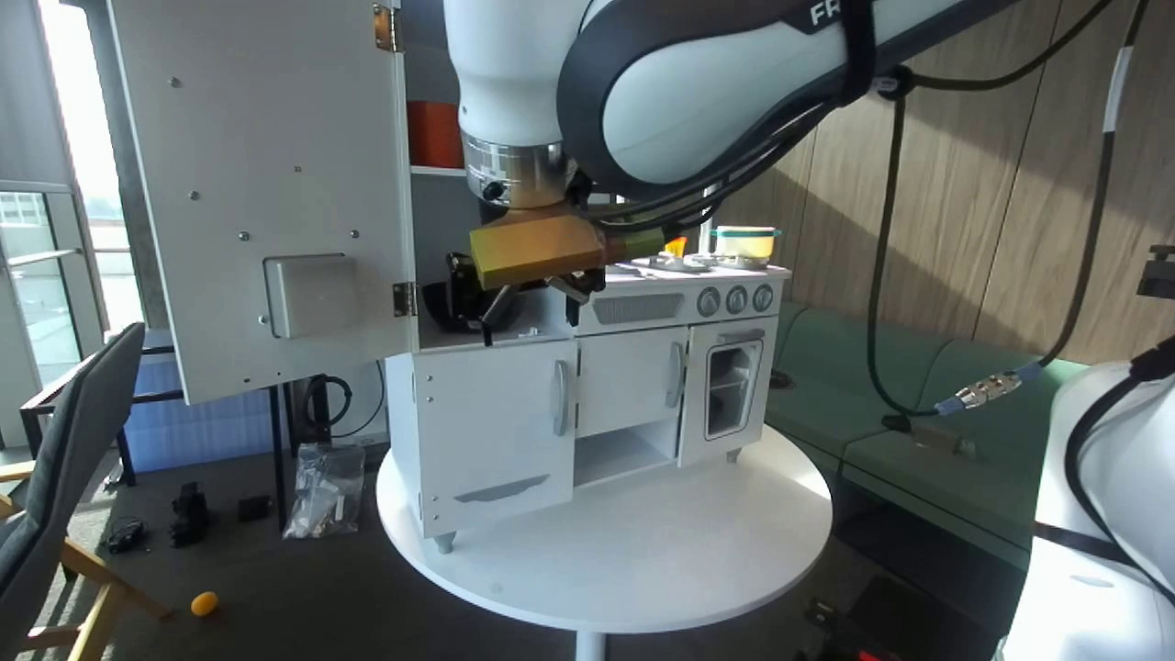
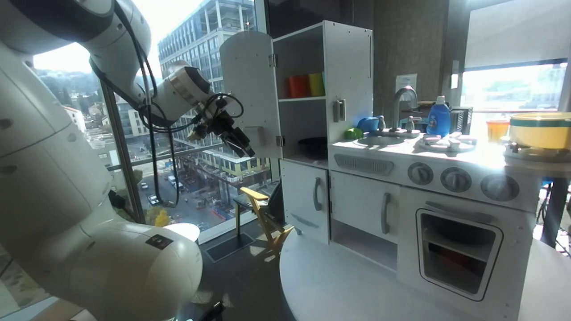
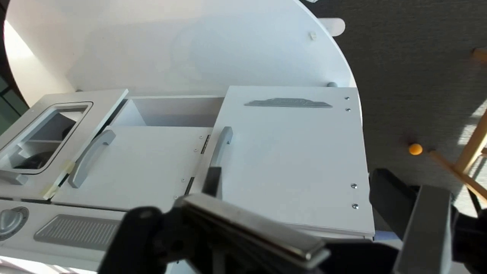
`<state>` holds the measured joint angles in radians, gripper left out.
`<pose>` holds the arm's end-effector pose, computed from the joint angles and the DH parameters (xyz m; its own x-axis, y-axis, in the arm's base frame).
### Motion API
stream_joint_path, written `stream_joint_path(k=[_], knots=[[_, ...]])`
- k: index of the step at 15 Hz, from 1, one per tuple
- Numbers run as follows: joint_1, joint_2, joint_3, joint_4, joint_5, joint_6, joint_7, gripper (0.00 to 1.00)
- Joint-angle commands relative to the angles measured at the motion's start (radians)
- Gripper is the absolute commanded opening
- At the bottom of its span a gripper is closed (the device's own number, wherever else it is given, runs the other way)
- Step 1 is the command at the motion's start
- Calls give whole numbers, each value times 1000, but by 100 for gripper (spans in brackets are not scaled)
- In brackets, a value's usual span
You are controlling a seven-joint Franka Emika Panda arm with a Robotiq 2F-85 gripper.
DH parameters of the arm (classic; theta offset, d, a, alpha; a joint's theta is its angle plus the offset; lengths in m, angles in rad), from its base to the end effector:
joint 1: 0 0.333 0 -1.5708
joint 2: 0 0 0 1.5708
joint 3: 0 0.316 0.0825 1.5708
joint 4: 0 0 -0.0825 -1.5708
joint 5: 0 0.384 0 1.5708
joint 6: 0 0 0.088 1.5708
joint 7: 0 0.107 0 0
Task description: Open the bottom left cabinet door, remove the black bowl, put it in the middle left drawer and close the cabinet door of the bottom left drawer
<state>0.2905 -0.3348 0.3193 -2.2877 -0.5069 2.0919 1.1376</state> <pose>0.3919 0.2560 0.4981 0.8383 -0.2111 0.5026 -0.3446 -0.9197 0.1885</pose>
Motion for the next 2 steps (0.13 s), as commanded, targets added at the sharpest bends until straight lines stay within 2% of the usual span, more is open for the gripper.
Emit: stream_joint_path(k=[1, 2], knots=[[-10, -67, -4, -14, 104, 51, -117, 100], [-15, -78, -7, -19, 123, 60, -147, 100]])
